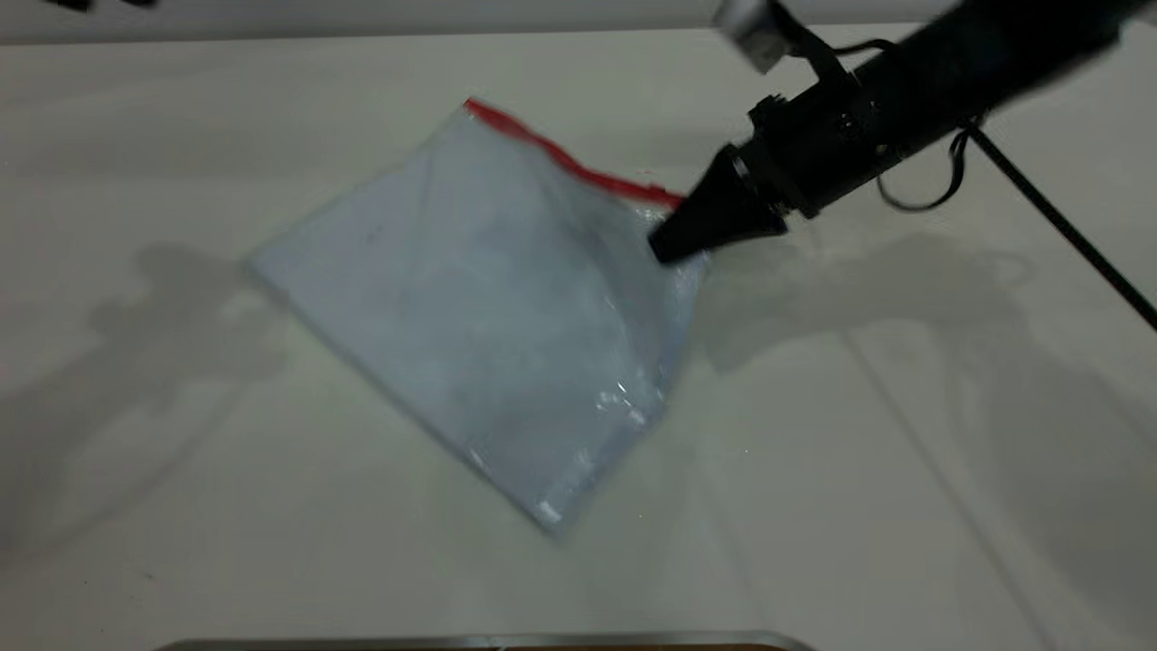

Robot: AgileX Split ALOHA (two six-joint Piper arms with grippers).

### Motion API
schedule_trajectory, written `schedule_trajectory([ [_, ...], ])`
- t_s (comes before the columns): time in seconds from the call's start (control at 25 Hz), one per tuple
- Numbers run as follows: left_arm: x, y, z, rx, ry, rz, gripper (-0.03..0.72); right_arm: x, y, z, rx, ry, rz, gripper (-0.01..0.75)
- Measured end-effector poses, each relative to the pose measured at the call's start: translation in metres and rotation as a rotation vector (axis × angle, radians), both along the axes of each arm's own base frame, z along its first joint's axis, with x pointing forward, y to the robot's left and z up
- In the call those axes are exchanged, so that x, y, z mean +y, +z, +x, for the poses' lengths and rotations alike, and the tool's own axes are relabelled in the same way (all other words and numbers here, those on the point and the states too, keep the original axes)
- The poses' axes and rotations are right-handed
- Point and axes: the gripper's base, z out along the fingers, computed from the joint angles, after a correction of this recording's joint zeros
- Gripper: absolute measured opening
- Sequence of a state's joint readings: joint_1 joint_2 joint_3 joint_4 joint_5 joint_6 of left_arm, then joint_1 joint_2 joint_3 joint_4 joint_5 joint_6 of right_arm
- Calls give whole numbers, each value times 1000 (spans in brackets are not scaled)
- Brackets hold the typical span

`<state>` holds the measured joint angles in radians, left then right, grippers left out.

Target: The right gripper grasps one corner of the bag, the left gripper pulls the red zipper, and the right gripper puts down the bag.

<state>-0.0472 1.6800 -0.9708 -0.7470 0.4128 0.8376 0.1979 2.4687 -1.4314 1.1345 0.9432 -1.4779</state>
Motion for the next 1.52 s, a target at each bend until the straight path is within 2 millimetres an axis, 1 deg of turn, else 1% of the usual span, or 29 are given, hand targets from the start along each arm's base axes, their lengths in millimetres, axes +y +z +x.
schedule_trajectory([
  [0.04, -4, -3, 4, 10, -17, -1, 497, -4, 6, 1, -23, 22, -65, 34],
  [0.12, -15, -6, 15, 12, -58, -3, 497, -15, 23, 10, -112, 2, -170, 34],
  [0.24, -30, -11, 36, 12, -124, -5, 497, -19, 51, 24, -263, -52, -238, 34],
  [0.32, -41, -17, 49, 25, -185, -10, 497, -11, 68, 27, -349, -51, -243, 34],
  [0.4, -55, -21, 63, 29, -255, -16, 497, 6, 78, 24, -399, -21, -227, 34],
  [0.52, -76, -33, 79, 45, -387, -19, 497, 35, 80, 13, -422, 45, -201, 34],
  [0.64, -95, -50, 90, 74, -518, -30, 497, 55, 80, 3, -424, 93, -185, 34],
  [0.72, -107, -57, 95, 83, -605, -62, 497, 61, 81, 0, -425, 108, -179, 34],
  [0.92, -131, -72, 97, 81, -766, -181, 497, 65, 81, -4, -403, 133, -152, 34],
  [1.12, -151, -76, 91, 39, -854, -226, 497, 67, 82, -9, -381, 176, -117, 34],
  [1.28, -158, -77, 88, 35, -884, -227, 497, 68, 83, -9, -375, 171, -103, 34],
  [1.52, -161, -80, 86, 44, -894, -230, 494, 69, 84, -9, -370, 167, -96, 34],
])
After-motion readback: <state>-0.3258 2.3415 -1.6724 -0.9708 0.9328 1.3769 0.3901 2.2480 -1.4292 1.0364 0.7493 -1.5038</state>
